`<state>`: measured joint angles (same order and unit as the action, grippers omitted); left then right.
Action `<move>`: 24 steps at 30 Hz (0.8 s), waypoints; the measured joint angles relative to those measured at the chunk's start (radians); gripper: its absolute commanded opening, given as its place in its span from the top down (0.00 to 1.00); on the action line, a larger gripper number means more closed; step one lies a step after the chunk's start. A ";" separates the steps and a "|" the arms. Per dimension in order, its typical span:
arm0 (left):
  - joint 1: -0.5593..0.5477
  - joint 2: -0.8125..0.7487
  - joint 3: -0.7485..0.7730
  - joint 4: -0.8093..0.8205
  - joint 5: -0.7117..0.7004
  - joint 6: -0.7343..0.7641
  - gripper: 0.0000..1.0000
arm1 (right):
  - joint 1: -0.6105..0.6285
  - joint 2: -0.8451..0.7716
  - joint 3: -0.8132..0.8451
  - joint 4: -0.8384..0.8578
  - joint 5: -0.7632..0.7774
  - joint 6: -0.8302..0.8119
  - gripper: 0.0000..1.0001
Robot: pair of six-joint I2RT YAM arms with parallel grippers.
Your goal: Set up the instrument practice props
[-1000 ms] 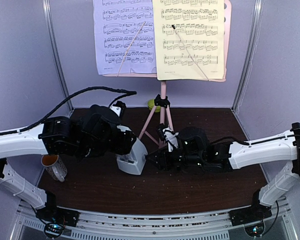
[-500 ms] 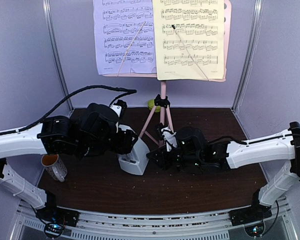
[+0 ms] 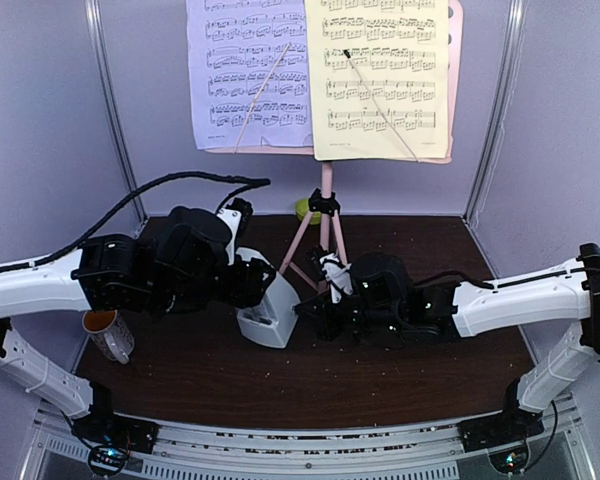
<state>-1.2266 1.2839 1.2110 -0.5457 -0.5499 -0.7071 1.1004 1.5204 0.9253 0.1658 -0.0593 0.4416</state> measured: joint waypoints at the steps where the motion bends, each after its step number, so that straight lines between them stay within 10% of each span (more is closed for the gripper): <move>1: 0.001 -0.004 -0.005 0.005 0.000 0.002 0.94 | 0.000 0.000 0.000 0.000 -0.001 0.004 1.00; 24: -0.013 -0.103 -0.201 0.232 -0.020 0.060 0.94 | -0.107 0.023 -0.144 0.306 -0.265 0.567 1.00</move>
<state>-1.2400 1.1812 1.0096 -0.3134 -0.5697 -0.6472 0.9932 1.5429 0.7811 0.4713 -0.3244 1.0088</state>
